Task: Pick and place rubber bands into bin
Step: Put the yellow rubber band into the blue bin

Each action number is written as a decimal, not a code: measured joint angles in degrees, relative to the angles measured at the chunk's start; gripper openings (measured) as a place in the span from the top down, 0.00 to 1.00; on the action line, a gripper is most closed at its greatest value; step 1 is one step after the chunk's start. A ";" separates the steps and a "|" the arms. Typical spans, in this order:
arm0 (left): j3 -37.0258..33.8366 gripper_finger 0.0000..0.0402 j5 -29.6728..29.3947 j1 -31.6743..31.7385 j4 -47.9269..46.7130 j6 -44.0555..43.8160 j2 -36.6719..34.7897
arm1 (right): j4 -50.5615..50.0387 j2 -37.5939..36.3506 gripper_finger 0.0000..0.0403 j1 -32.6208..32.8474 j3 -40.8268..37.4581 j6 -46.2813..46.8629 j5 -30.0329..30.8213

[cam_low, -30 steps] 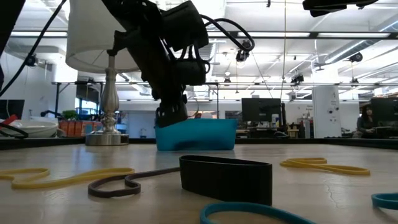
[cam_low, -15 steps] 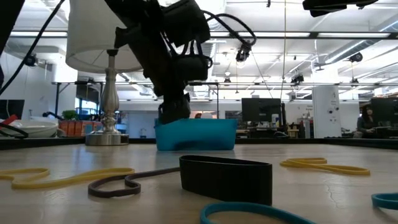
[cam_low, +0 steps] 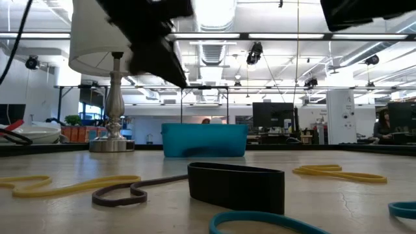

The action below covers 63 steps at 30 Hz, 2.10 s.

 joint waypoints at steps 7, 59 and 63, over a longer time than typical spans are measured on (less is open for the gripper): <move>-2.81 0.79 0.13 -11.44 -0.19 -1.39 -3.18 | 8.37 5.14 0.83 -0.08 -2.78 0.64 -4.11; -6.89 0.79 -1.80 -25.62 0.60 -8.85 -4.58 | -14.97 45.30 0.83 -9.53 22.20 6.44 -11.72; -6.89 0.79 -1.81 -25.62 0.61 -8.88 -4.58 | -14.22 45.89 0.83 -9.82 22.18 6.43 -11.77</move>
